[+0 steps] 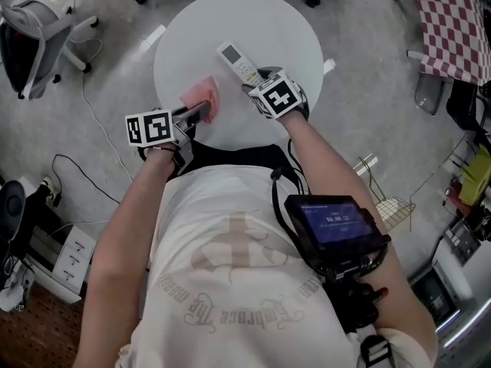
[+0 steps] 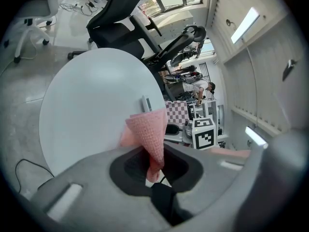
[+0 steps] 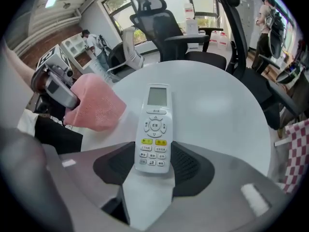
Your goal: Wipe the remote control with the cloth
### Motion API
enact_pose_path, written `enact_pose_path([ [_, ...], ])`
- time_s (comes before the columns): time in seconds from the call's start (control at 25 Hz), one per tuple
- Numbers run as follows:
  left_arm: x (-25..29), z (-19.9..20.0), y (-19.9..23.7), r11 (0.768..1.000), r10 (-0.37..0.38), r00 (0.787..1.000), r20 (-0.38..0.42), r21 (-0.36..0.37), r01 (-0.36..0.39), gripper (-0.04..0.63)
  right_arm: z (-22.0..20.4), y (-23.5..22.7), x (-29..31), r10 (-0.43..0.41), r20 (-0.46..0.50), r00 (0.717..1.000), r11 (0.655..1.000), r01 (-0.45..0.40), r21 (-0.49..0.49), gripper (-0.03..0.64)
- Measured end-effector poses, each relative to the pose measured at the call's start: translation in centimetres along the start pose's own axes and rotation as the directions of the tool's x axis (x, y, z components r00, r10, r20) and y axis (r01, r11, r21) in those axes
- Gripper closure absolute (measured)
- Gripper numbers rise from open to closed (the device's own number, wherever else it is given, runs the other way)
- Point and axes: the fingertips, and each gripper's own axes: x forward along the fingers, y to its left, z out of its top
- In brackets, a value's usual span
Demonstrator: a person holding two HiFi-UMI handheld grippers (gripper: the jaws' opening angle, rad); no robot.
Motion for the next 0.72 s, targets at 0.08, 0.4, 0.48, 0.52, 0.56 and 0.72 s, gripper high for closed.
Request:
enact_pose_path([
  [0.08, 0.1, 0.0, 0.0, 1.0, 0.007, 1.0, 0.005, 0.003, -0.007, 0.56, -0.1, -0.4, -0.1, -0.019, -0.018, 1.0, 0.999, 0.019, -0.038, 0.376],
  [0.4, -0.7, 0.0, 0.0, 0.999, 0.024, 1.0, 0.015, 0.029, -0.025, 0.558, 0.4, -0.3, -0.2, -0.094, -0.025, 0.995, 0.984, 0.089, -0.153, 0.368],
  [0.48, -1.0, -0.1, -0.1, 0.999, 0.024, 1.0, 0.016, 0.038, -0.025, 0.558, 0.4, -0.3, -0.6, -0.104, -0.003, 0.995, 0.986, 0.102, -0.135, 0.37],
  [0.52, -1.1, -0.1, -0.1, 0.999, 0.025, 1.0, 0.015, 0.043, -0.026, 0.558, 0.4, -0.3, -0.8, -0.109, 0.008, 0.994, 0.987, 0.109, -0.122, 0.37],
  [0.56, -1.3, -0.1, -0.1, 0.998, 0.026, 1.0, 0.015, 0.048, -0.027, 0.558, 0.5, -0.3, -1.1, -0.116, 0.021, 0.993, 0.987, 0.117, -0.107, 0.374],
  [0.72, -2.1, 0.3, -0.1, 0.996, 0.026, 1.0, 0.013, 0.08, -0.027, 0.558, 0.7, -0.4, -2.5, -0.144, 0.095, 0.985, 0.989, 0.145, 0.0, 0.452],
])
